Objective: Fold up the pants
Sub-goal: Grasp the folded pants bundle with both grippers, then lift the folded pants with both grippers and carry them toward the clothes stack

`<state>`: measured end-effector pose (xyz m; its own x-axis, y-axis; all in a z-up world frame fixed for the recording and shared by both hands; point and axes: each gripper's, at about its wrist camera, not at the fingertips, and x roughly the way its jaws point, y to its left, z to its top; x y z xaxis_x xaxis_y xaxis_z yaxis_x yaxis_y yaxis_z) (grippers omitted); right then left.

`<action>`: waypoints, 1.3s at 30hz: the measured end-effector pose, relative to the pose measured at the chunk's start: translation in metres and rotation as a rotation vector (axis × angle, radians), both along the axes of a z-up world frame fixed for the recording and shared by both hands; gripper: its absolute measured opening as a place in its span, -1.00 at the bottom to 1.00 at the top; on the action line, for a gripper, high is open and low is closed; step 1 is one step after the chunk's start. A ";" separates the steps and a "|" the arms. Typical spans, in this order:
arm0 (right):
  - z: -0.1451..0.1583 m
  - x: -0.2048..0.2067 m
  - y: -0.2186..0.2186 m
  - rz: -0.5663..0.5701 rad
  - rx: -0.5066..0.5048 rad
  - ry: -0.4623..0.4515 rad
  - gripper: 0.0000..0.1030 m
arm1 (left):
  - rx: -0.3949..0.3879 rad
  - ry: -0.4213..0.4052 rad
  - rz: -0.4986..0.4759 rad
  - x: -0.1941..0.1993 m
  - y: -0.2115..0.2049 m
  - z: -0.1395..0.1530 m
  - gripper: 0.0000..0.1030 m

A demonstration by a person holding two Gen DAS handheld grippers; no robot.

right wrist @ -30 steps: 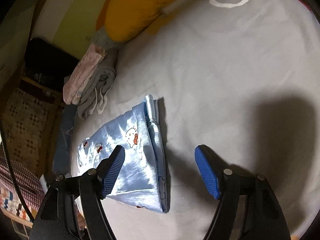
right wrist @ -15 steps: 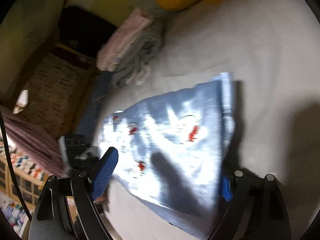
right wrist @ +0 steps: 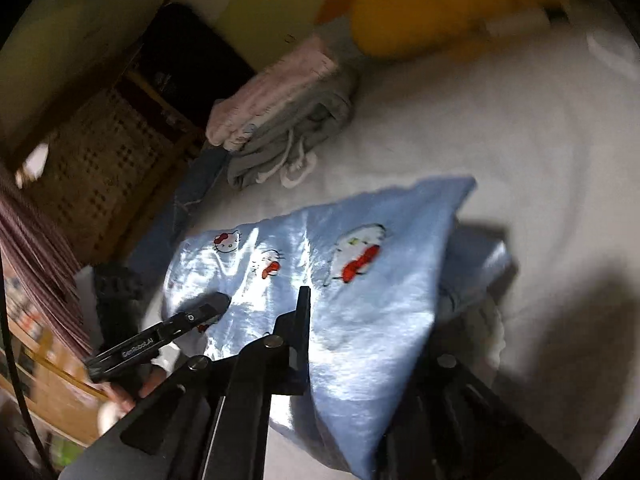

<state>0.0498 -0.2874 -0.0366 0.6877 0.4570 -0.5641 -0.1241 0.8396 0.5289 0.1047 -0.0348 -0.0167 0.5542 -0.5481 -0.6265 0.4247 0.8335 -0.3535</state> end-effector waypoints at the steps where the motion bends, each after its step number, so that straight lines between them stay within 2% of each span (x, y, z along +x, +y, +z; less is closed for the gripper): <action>1: 0.004 -0.003 0.003 0.000 -0.023 -0.017 -0.84 | 0.033 -0.038 0.013 -0.006 -0.003 0.005 -0.86; 6: 0.026 -0.024 0.027 -0.022 -0.186 -0.138 -0.84 | 0.132 -0.220 0.052 -0.031 -0.009 0.027 -0.86; 9: 0.034 -0.034 0.041 -0.019 -0.246 -0.181 -0.84 | 0.139 -0.263 0.062 -0.040 -0.009 0.035 -0.86; 13: 0.040 -0.040 0.047 -0.010 -0.264 -0.202 -0.84 | 0.124 -0.239 0.065 -0.042 -0.002 0.039 -0.86; 16: 0.038 -0.038 0.046 0.002 -0.243 -0.175 -0.85 | 0.110 -0.191 0.063 -0.041 0.002 0.041 -0.86; 19: 0.028 -0.026 0.044 0.012 -0.237 -0.092 -0.84 | 0.090 -0.120 0.053 -0.039 0.007 0.039 -0.85; 22: 0.014 -0.017 0.039 0.031 -0.205 0.024 -0.83 | 0.104 -0.050 0.045 -0.035 0.008 0.033 -0.81; 23: 0.010 -0.014 0.035 0.027 -0.197 0.073 -0.82 | 0.114 -0.034 0.041 -0.034 0.008 0.031 -0.72; 24: 0.006 -0.011 0.032 0.014 -0.192 0.104 -0.63 | 0.121 -0.020 0.037 -0.034 0.009 0.029 -0.53; 25: 0.003 -0.011 0.027 -0.003 -0.184 0.133 -0.23 | 0.125 -0.008 0.036 -0.033 0.009 0.028 -0.43; 26: 0.001 -0.011 0.020 -0.024 -0.163 0.158 0.00 | 0.121 0.002 0.035 -0.032 0.010 0.027 -0.21; 27: -0.002 -0.012 0.012 -0.043 -0.126 0.171 0.34 | 0.108 0.017 0.035 -0.030 0.013 0.025 0.00; 29: -0.007 -0.011 -0.003 -0.057 -0.045 0.210 0.38 | 0.067 0.075 0.031 -0.023 0.020 0.019 0.17; 30: -0.012 -0.008 -0.012 -0.053 0.010 0.244 0.38 | 0.024 0.119 0.028 -0.017 0.025 0.014 0.17; 32: -0.022 -0.006 -0.028 -0.044 0.134 0.274 0.38 | -0.071 0.224 0.023 -0.004 0.036 0.001 0.17; 35: -0.035 -0.006 -0.047 -0.033 0.294 0.284 0.38 | -0.273 0.390 0.007 0.016 0.055 -0.025 0.17; 37: -0.038 -0.002 -0.048 -0.004 0.334 0.280 0.38 | -0.383 0.428 -0.010 0.022 0.063 -0.032 0.16; 39: -0.037 0.003 -0.040 0.035 0.321 0.276 0.38 | -0.444 0.449 -0.051 0.025 0.062 -0.033 0.15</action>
